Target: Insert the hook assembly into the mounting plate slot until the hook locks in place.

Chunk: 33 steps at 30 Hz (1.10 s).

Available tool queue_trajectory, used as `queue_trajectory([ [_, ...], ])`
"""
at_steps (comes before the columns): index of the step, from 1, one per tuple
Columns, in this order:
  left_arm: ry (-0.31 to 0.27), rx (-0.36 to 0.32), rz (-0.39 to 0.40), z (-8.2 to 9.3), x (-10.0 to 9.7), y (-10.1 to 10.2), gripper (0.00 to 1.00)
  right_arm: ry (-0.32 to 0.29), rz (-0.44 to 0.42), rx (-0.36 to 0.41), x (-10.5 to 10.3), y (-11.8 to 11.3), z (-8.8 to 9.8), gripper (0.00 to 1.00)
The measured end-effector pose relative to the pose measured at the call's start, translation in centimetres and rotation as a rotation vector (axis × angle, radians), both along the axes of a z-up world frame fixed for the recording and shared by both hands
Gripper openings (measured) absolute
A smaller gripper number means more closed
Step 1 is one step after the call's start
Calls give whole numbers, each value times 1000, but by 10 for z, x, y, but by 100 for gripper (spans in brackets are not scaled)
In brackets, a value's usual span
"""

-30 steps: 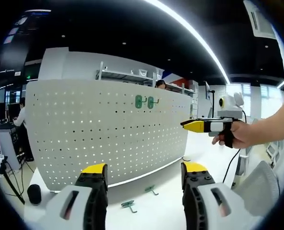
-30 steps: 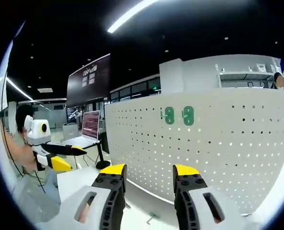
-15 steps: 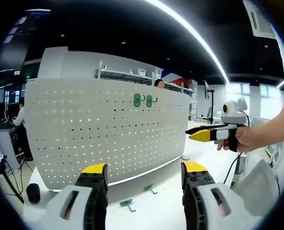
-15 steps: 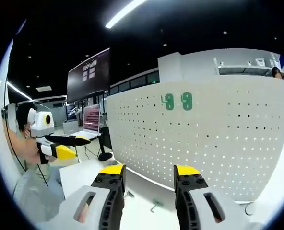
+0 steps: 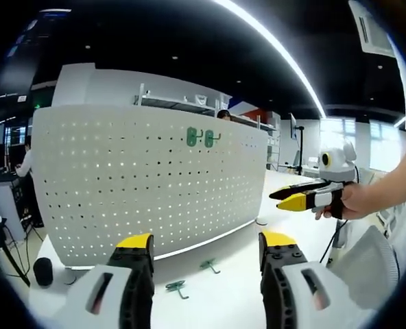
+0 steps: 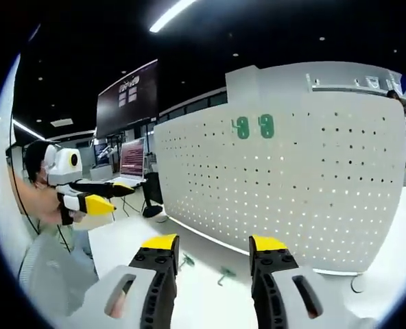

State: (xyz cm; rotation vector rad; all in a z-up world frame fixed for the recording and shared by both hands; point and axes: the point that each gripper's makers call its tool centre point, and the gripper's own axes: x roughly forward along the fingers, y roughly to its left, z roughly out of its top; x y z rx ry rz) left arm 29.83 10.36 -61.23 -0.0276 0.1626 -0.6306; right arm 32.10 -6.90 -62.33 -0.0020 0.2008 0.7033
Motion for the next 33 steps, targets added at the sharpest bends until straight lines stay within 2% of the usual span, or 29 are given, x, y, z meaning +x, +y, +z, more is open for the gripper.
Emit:
queue_trajectory([
  [16, 42, 14, -12, -20, -6, 0, 63, 64, 10, -40, -21, -9, -28, 41],
  [33, 72, 37, -23, -35, -13, 2, 63, 113, 8, -54, -36, -17, -45, 43],
])
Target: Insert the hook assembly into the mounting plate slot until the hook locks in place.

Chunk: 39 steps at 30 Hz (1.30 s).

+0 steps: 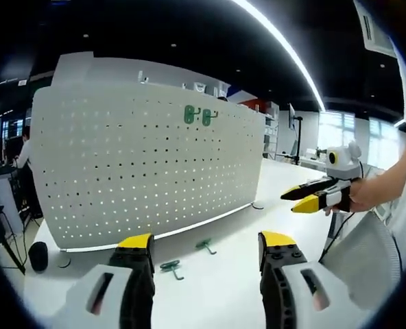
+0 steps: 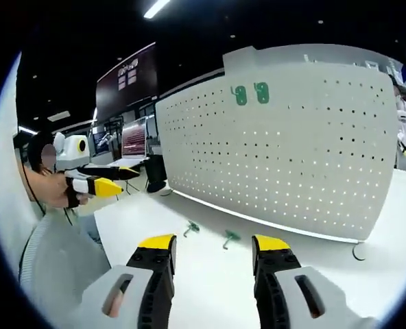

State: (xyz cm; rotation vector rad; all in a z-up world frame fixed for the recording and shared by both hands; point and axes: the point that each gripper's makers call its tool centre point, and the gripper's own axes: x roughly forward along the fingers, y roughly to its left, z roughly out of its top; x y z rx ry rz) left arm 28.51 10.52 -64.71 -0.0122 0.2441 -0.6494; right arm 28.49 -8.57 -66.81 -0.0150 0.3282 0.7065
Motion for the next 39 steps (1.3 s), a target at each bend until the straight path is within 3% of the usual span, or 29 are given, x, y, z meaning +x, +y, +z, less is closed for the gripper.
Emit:
queue_trajectory([
  [22, -8, 5, -8, 3, 3, 0, 63, 19, -11, 1, -5, -2, -8, 43],
  [27, -20, 65, -49, 3, 8, -3, 63, 20, -17, -2, -5, -5, -10, 42],
  [33, 13, 130, -61, -4, 16, 2, 63, 23, -21, -13, -10, -7, -12, 42],
  [39, 59, 197, -121, -16, 21, 2, 64, 21, -23, -21, -13, -7, -12, 42],
])
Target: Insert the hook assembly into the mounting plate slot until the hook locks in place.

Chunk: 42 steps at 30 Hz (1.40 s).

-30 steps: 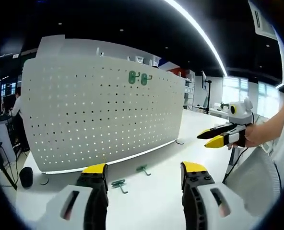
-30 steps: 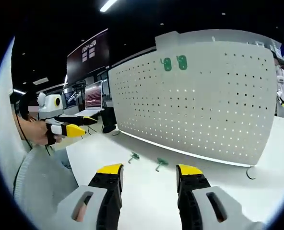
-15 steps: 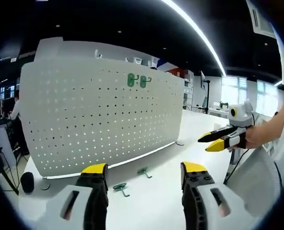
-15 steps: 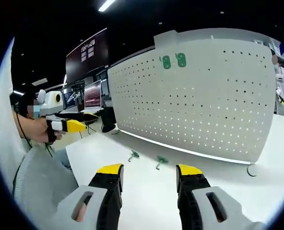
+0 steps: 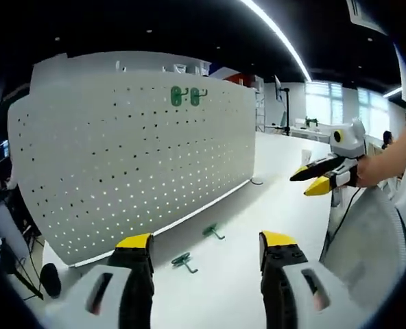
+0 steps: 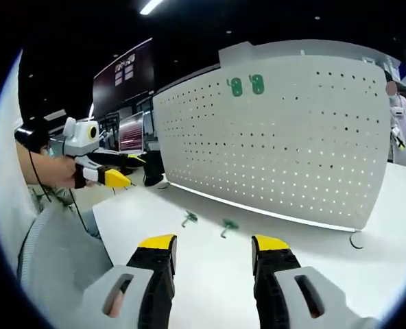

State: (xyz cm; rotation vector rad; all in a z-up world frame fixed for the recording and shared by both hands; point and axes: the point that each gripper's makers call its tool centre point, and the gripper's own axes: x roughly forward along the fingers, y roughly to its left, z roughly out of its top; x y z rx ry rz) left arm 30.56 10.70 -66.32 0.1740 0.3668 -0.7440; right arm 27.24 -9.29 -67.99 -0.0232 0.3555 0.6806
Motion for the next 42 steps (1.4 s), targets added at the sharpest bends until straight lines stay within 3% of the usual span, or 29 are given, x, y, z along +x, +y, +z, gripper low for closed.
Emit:
queue_trajectory([
  [1, 28, -5, -36, -4, -2, -4, 64, -2, 0, -1, 0, -1, 0, 42],
  [3, 13, 36, -49, -5, 1, -2, 65, -4, 0, -4, 0, 0, 0, 42],
  [9, 39, 59, -85, -10, 6, -3, 65, -3, 5, -14, 0, 1, 0, 42],
  [20, 58, 171, -202, -24, 11, -9, 65, 2, 16, -27, -3, 3, -2, 42],
  [23, 53, 248, -260, -34, 12, -9, 64, 4, 22, -33, -4, 3, -3, 42],
  [27, 58, 291, -311, -41, 11, -10, 63, 3, 21, -38, -4, 2, -3, 42],
  [29, 49, 352, -344, -48, 13, -6, 62, 4, 20, -37, -4, 2, -2, 42],
  [32, 73, 343, -364, -51, 13, -10, 64, 8, 19, -38, -6, 2, -3, 41],
  [42, 84, 465, -482, -70, 23, -6, 63, 12, 21, -40, -7, 2, -5, 41],
])
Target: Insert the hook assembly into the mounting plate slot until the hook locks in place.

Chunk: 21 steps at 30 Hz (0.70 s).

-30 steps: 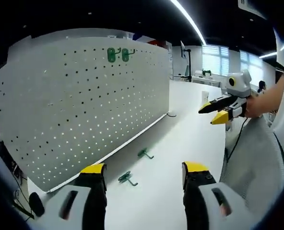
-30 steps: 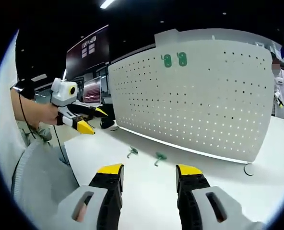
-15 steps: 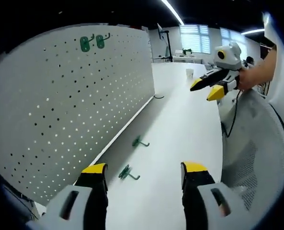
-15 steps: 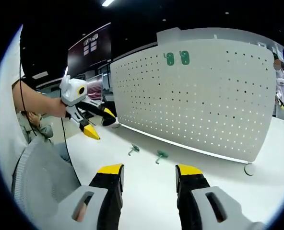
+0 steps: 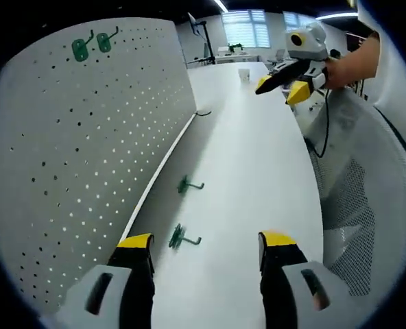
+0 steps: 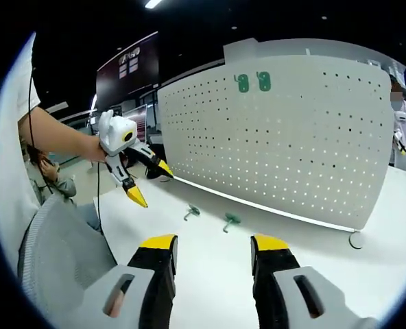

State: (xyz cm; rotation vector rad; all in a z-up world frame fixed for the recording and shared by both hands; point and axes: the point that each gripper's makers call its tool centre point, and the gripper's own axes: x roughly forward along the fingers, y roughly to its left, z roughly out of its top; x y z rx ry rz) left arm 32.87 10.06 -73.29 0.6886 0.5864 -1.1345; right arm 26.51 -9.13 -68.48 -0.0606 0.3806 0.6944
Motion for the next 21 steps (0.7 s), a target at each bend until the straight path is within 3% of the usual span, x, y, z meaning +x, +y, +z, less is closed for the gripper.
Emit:
queue_trajectory([
  [21, 62, 153, -153, -37, 25, 6, 61, 8, -2, 3, -2, -1, 0, 41],
])
